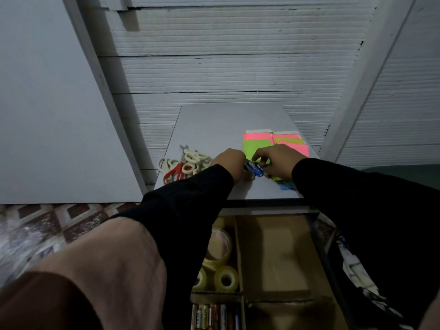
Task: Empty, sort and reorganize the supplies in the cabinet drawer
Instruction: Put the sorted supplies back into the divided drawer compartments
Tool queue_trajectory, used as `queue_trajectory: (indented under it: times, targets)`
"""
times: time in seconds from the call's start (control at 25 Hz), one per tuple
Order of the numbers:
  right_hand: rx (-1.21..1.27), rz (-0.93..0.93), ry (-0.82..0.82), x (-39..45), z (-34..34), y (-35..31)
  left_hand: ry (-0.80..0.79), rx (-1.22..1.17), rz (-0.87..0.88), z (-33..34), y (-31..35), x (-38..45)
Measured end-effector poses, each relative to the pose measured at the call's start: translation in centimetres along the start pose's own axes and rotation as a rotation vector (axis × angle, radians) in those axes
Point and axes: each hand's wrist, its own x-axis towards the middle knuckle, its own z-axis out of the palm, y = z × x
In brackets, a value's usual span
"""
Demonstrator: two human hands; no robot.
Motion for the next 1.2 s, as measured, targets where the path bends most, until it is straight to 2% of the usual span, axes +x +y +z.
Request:
queue_trajectory:
  times: [0.12,0.36,0.68,0.92,1.04,1.2]
  targets:
    - [0.045,-0.031,-0.027,0.0,-0.3,-0.6,-0.018,0.037,-0.019,-0.6,-0.3,-0.2]
    - [-0.134,-0.091,-0.137,0.7,-0.2,-2.0,-0.066,0.058,-0.03,-1.0,-0.4,-0.4]
    - [-0.007,-0.038,-0.154,1.4,-0.1,-1.9,-0.067,0.026,-0.044,-0.7,-0.7,-0.1]
    - [-0.053,-0.042,-0.277,1.8,-0.5,-1.9,-0.064,-0.002,-0.056,-0.6,-0.8,0.1]
    - [-0.097,-0.036,-0.233,1.7,-0.4,-1.9,-0.058,0.0,-0.054,-0.5,-0.9,0.0]
    - [-0.034,-0.013,-0.143,1.5,-0.1,-1.6,-0.014,0.038,-0.04,-0.6,-0.6,-0.4]
